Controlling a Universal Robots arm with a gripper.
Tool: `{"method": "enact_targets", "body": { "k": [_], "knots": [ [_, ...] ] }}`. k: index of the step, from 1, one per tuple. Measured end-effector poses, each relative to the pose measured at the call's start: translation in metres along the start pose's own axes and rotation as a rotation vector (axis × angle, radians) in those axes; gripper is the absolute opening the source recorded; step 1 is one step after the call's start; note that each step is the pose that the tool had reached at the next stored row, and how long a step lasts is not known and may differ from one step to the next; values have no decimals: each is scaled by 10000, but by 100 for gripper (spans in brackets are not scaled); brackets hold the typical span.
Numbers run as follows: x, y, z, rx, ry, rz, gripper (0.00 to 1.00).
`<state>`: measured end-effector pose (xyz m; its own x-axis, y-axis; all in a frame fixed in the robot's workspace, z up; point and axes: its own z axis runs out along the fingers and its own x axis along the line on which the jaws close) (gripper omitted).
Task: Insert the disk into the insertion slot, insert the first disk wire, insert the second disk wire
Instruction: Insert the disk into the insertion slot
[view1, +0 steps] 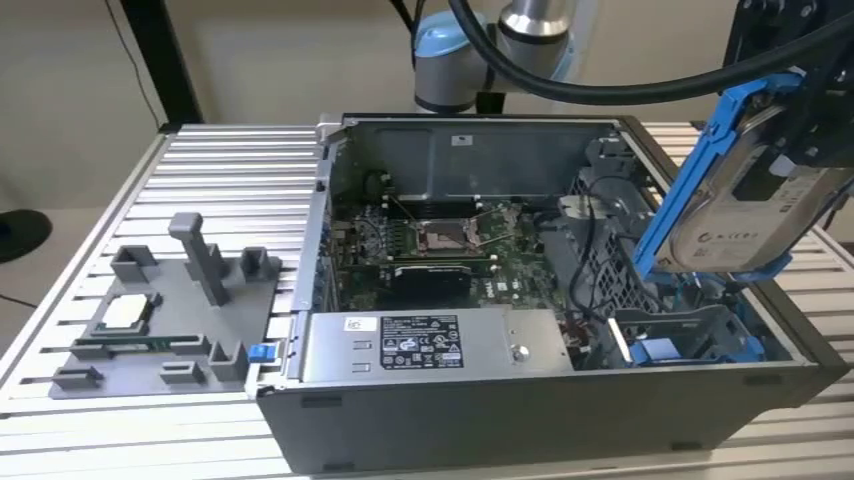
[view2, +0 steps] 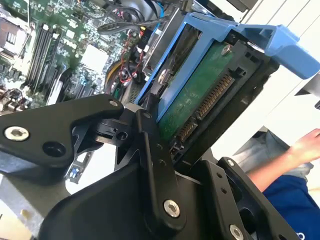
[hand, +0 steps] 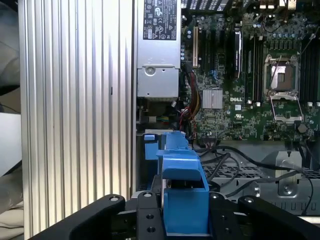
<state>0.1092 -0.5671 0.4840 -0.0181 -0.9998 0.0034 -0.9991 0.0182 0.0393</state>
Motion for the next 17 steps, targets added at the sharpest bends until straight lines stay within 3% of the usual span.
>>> {"method": "enact_targets", "body": {
  "k": [7, 14, 17],
  "knots": [
    [7, 0, 2, 0, -2, 0, 0],
    [121, -4, 33, -4, -1, 1, 0],
    [137, -14, 57, -4, -2, -1, 0]
  ]
}}
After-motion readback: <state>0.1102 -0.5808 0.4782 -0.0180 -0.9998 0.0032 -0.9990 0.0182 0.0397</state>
